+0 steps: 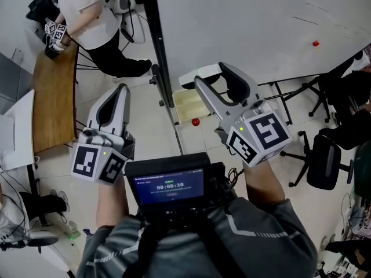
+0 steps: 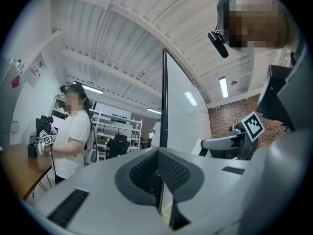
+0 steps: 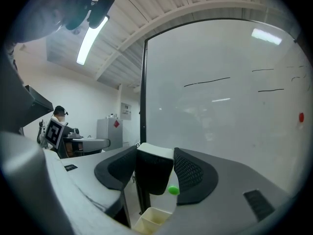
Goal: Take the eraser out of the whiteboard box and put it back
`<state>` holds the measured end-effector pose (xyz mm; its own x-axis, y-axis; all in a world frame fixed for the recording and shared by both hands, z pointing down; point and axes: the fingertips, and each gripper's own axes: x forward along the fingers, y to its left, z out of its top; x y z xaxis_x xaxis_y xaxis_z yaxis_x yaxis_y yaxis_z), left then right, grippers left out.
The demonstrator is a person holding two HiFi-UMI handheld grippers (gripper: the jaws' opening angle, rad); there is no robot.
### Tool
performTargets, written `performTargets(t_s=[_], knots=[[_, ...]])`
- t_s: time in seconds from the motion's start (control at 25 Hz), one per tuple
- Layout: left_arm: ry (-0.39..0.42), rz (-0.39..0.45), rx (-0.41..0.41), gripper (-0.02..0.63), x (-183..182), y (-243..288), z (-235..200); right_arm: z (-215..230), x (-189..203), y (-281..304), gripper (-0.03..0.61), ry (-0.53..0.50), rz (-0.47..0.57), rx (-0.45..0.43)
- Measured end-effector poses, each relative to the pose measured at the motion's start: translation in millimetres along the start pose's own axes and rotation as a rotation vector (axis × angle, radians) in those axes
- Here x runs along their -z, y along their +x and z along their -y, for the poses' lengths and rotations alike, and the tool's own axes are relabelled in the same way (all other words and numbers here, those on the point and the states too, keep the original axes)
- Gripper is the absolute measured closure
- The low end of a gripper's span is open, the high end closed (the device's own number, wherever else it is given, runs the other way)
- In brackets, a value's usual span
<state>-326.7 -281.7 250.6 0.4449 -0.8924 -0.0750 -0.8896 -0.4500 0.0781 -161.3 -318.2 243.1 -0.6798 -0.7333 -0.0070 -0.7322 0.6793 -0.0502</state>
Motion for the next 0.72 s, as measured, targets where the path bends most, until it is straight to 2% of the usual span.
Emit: performTargets(t_s=[0.36, 0.72], knots=[[0.022, -0.018, 0.017, 0.584, 2.2, 7.9, 12.2, 6.6, -3.9, -9.3, 0.31, 0.005, 0.008, -0.001], [0.002, -0.017, -0.024, 0.583, 5.9, 16.9, 31.0, 16.5, -3.3, -17.8, 0.311, 0.022, 0.012, -0.054]])
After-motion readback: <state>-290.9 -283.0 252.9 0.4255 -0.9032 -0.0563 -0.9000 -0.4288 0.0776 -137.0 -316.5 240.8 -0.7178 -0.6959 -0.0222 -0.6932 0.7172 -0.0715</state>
